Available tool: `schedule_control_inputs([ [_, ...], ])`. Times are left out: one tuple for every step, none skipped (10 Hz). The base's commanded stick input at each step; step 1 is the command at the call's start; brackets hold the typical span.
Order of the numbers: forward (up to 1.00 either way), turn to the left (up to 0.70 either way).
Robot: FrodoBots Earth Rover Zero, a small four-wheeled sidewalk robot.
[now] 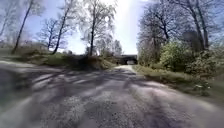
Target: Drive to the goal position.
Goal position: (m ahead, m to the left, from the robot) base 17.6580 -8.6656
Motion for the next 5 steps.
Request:
schedule_control_inputs([
  [0.70,0.00],
  [0.70,0.00],
  [0.70,0.00],
  [0.70,0.00],
  [0.70,0.00],
])
